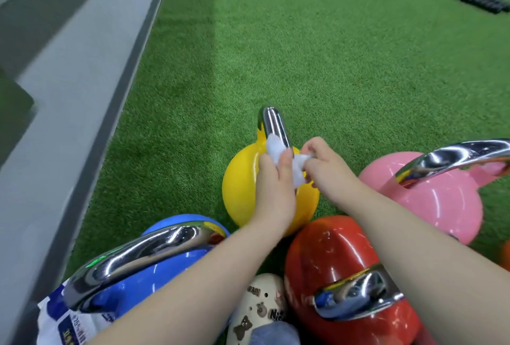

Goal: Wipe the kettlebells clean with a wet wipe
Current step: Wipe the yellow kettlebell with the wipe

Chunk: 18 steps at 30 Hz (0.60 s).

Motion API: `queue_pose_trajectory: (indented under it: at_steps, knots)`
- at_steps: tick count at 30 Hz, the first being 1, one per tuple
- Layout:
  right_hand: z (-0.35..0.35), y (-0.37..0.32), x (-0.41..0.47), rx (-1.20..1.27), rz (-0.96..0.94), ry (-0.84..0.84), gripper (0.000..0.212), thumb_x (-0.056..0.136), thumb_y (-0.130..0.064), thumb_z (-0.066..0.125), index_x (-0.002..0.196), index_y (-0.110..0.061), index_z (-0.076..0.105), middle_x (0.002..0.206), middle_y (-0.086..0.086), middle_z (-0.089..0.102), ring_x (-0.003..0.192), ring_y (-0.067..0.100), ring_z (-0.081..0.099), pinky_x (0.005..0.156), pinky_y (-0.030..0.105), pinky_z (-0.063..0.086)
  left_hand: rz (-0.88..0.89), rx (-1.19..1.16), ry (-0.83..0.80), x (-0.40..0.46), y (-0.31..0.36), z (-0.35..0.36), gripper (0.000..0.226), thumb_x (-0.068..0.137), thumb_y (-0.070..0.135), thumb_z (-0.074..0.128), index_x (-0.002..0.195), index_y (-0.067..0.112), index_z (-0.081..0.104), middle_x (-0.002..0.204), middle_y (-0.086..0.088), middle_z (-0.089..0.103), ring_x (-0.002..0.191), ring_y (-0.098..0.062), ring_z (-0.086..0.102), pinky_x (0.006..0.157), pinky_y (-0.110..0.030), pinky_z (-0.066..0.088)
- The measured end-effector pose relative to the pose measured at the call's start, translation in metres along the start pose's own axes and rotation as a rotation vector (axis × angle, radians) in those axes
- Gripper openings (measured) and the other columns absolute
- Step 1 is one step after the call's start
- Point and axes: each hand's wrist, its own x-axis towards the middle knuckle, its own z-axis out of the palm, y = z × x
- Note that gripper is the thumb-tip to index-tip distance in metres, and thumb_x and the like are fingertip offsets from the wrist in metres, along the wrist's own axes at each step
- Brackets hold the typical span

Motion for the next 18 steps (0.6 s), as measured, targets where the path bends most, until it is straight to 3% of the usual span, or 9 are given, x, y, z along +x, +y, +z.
queue_pose_trajectory:
  at_steps: [2, 4, 7, 11, 14, 16, 18]
  knots:
    - [-0.004, 0.001, 0.004, 0.015, 0.032, 0.033, 0.009, 0.078, -0.016, 0.044, 0.075, -0.024, 0.041, 0.07, 0.0, 0.048, 0.069, 0.022, 0.047, 0.067, 0.032, 0.038, 0.098, 0.088, 0.001, -0.015, -0.023, 0.001, 0.012, 0.097, 0.019, 0.043, 0.087, 0.02, 0.036, 0.076, 0.004, 0.045, 0.066, -0.004, 0.044, 0.064, -0.024, 0.032]
    - [-0.006, 0.003, 0.006, 0.034, 0.031, 0.056, 0.021, 0.084, -0.007, 0.043, 0.075, -0.025, 0.042, 0.07, 0.0, 0.047, 0.07, 0.022, 0.048, 0.067, 0.033, 0.039, 0.14, 0.218, -0.035, -0.023, -0.049, 0.002, 0.014, 0.094, 0.013, 0.048, 0.105, 0.016, 0.039, 0.092, -0.005, 0.052, 0.082, -0.017, 0.051, 0.073, -0.024, 0.035]
    - [-0.004, 0.004, 0.004, -0.016, 0.02, 0.031, 0.022, 0.085, -0.006, 0.041, 0.077, -0.026, 0.041, 0.077, 0.005, 0.052, 0.07, 0.023, 0.049, 0.067, 0.034, 0.04, 0.151, 0.365, -0.065, -0.024, -0.073, -0.001, 0.047, 0.09, 0.009, 0.055, 0.13, -0.004, 0.033, 0.115, -0.018, 0.051, 0.104, -0.028, 0.049, 0.084, -0.022, 0.033]
    - [0.0, 0.005, 0.0, -0.145, 0.029, -0.091, 0.021, 0.079, -0.002, 0.043, 0.081, -0.022, 0.042, 0.078, 0.003, 0.051, 0.071, 0.022, 0.047, 0.068, 0.034, 0.04, 0.248, 0.355, -0.04, -0.021, -0.084, -0.007, 0.05, 0.083, 0.003, 0.063, 0.127, -0.002, 0.04, 0.109, -0.009, 0.056, 0.1, -0.03, 0.055, 0.091, -0.032, 0.042]
    - [0.001, -0.001, -0.006, -0.158, 0.015, -0.179, 0.016, 0.081, -0.004, 0.051, 0.08, -0.019, 0.043, 0.078, 0.002, 0.052, 0.073, 0.019, 0.045, 0.067, 0.031, 0.036, 0.388, 0.43, 0.019, -0.02, -0.099, -0.012, 0.059, 0.075, 0.001, 0.065, 0.127, 0.005, 0.038, 0.113, 0.003, 0.051, 0.112, -0.031, 0.045, 0.099, -0.045, 0.036]
    - [0.002, -0.007, -0.008, -0.043, -0.02, -0.183, 0.011, 0.075, -0.015, 0.054, 0.081, -0.017, 0.045, 0.078, 0.002, 0.053, 0.071, 0.015, 0.048, 0.067, 0.027, 0.037, 0.32, 0.368, 0.009, -0.019, -0.099, -0.015, 0.053, 0.076, 0.002, 0.069, 0.124, 0.006, 0.045, 0.111, 0.011, 0.055, 0.115, -0.031, 0.048, 0.099, -0.044, 0.039]
    - [0.003, -0.011, -0.008, 0.099, -0.069, -0.137, 0.021, 0.062, -0.022, 0.047, 0.082, -0.015, 0.047, 0.071, -0.001, 0.053, 0.063, 0.008, 0.049, 0.062, 0.021, 0.039, 0.212, 0.279, -0.019, -0.015, -0.09, -0.013, 0.044, 0.076, 0.013, 0.074, 0.115, 0.011, 0.054, 0.099, 0.003, 0.062, 0.1, -0.02, 0.057, 0.088, -0.031, 0.046]
